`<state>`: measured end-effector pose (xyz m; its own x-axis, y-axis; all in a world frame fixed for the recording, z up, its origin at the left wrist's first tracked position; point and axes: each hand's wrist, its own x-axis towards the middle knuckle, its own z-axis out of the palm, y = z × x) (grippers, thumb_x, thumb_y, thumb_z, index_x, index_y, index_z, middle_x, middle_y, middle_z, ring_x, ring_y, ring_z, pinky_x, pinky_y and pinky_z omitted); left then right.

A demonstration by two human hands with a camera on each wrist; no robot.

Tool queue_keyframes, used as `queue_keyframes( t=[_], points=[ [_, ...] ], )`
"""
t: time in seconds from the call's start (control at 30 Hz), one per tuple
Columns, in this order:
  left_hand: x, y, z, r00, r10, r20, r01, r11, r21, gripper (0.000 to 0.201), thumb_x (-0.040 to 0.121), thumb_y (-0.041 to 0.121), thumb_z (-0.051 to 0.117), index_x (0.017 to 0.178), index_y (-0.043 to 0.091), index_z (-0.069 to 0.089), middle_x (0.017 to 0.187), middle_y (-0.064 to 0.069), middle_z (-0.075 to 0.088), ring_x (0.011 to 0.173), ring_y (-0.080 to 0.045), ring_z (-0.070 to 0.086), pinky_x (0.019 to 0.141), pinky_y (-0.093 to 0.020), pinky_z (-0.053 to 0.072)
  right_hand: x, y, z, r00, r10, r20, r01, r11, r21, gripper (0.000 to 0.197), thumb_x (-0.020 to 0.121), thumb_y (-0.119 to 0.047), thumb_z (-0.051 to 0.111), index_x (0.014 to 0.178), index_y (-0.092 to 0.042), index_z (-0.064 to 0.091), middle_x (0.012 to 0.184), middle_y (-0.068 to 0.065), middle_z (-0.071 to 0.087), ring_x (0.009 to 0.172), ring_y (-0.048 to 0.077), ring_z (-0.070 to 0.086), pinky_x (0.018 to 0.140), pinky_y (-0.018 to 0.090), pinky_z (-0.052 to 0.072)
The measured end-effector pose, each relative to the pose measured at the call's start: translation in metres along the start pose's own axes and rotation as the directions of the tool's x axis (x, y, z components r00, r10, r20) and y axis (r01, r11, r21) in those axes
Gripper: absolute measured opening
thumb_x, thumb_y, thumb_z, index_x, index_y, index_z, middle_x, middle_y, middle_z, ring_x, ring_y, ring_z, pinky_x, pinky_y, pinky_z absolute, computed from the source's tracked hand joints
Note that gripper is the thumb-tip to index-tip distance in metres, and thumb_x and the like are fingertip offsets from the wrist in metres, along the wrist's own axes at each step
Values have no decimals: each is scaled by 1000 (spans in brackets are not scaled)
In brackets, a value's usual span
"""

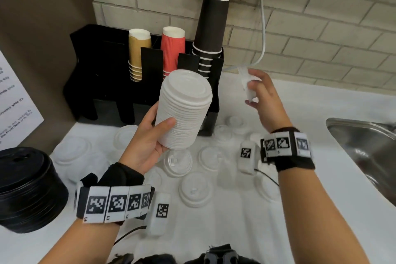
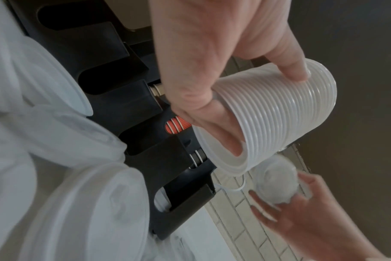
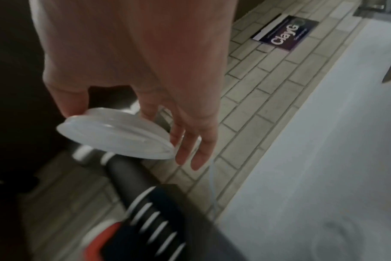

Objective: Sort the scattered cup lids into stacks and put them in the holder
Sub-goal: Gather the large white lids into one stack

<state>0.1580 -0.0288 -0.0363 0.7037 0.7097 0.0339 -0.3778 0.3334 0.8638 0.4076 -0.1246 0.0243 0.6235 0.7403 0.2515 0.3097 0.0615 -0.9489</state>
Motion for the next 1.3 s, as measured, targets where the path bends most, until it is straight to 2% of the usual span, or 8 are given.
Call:
queue_keyframes(
  t=[0.07, 0.17, 0.27, 0.4, 0.6, 1.07, 1.2, 1.3],
  points=[
    [-3, -3, 0, 1000, -10, -4, 10, 1000, -9, 117, 39, 48, 97, 141, 24, 47, 128, 2, 66, 117, -18, 64, 81, -31, 58, -29, -13, 14, 994, -66, 84, 63, 997, 35, 42, 72, -45, 55, 114, -42, 58, 115, -3, 58, 99, 7, 59, 92, 40, 49],
    [-7, -8, 1, 999, -34, -7, 34, 999, -10, 118, 36, 48, 97, 140, 25, 48, 126, 2, 67, 115, -17, 65, 80, -30, 59, -63, -27, 32, 981, -147, 128, 131, 984, 122, 47, 74, -38, 60, 121, -31, 59, 111, -22, 61, 101, -1, 60, 95, 37, 51],
    [-12, -15, 1, 998, -69, 10, 69, 998, 7, 91, 58, 34, 89, 139, 26, 49, 126, 1, 67, 114, -17, 65, 79, -31, 59, -83, -33, 43, 973, -204, 110, 184, 969, 166, 47, 78, -30, 65, 124, -19, 58, 118, -12, 61, 101, 4, 62, 84, 24, 50],
    [-19, -23, 0, 996, -86, 20, 85, 996, 34, 70, 73, 25, 72, 139, 29, 49, 129, -2, 65, 116, -21, 64, 83, -35, 58, -98, -37, 52, 970, -218, 106, 212, 975, 58, 39, 82, -23, 67, 121, -24, 62, 130, 1, 55, 119, 21, 56, 91, 37, 50],
    [-26, -23, 0, 997, -75, 34, 73, 995, 70, 83, 60, 36, 82, 137, 34, 51, 131, -3, 63, 118, -23, 62, 86, -38, 55, -105, -43, 54, 955, -257, 147, 274, 956, -103, 32, 82, -30, 68, 113, -36, 65, 126, -7, 50, 120, 5, 49, 80, 15, 46],
    [-30, -23, 0, 996, -80, 38, 78, 996, 46, 77, 68, 29, 80, 138, 35, 50, 132, -4, 62, 121, -26, 61, 83, -36, 57, -111, -44, 63, 942, -248, 226, 292, 937, -190, 30, 86, -26, 69, 116, -30, 66, 128, -6, 49, 121, 2, 46, 88, 6, 38],
    [-33, -19, 1, 996, -68, 56, 68, 998, 8, 95, 53, 41, 92, 137, 31, 50, 130, -3, 64, 118, -22, 63, 83, -35, 58, -107, -52, 62, 923, -250, 292, 314, 928, -200, 41, 82, -46, 68, 121, -38, 59, 133, -5, 43, 126, 6, 43, 92, 8, 40],
    [-32, -6, -1, 999, -23, 49, 24, 999, -27, 98, 45, 43, 95, 132, 30, 53, 125, 1, 68, 115, -18, 65, 79, -33, 58, -93, -57, 50, 928, -292, 232, 313, 948, -60, 40, 87, -48, 56, 126, -41, 52, 134, -3, 47, 121, 11, 51, 96, 21, 46]
  ],
)
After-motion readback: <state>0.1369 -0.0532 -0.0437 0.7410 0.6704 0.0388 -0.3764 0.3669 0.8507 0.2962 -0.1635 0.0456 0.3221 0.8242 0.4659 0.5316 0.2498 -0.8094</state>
